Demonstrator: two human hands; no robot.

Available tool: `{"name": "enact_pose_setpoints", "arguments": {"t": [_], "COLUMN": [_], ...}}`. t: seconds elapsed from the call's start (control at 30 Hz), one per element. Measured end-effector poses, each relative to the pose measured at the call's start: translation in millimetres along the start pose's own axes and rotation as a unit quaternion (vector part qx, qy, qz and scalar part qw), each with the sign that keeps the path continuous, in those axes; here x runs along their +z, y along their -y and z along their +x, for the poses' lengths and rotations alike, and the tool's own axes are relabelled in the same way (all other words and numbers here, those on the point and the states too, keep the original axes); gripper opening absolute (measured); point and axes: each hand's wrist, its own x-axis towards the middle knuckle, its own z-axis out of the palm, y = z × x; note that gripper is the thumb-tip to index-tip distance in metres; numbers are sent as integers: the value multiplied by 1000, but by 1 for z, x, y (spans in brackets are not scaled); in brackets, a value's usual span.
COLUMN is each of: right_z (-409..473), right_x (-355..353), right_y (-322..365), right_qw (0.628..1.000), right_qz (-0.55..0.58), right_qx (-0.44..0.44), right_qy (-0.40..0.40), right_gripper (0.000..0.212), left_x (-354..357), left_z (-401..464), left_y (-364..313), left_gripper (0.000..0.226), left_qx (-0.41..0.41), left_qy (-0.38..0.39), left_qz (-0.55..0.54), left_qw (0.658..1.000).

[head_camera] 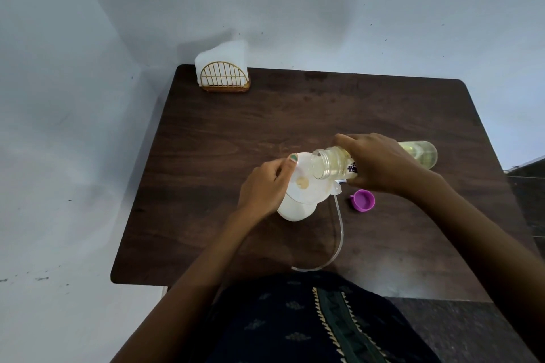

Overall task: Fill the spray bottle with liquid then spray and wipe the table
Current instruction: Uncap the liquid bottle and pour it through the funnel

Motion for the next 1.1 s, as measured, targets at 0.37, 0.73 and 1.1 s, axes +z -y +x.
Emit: {"name": "enact_pose_setpoints", "arguments": {"t": [0.37, 0.73, 1.1], "right_z": [0, 0, -1], "right_x": [0, -1, -1], "right_y": [1, 1, 1], "right_qw": [1000, 1000, 1000], "right_qz": [-5, -4, -1], "right_qx": [-1, -8, -5], "right_qy": [6, -10, -10], "right_gripper": [47, 43, 44], "left_x": [1, -1, -1], "left_z": [0, -2, -3], "left_y": [0, -1, -3], "left_gripper": [48, 47, 43], "left_qx": [-1, 1, 3], "left_qy": [0, -4, -2], "left_qz": [-1, 0, -4], "left_qw": [1000, 1000, 1000]}}
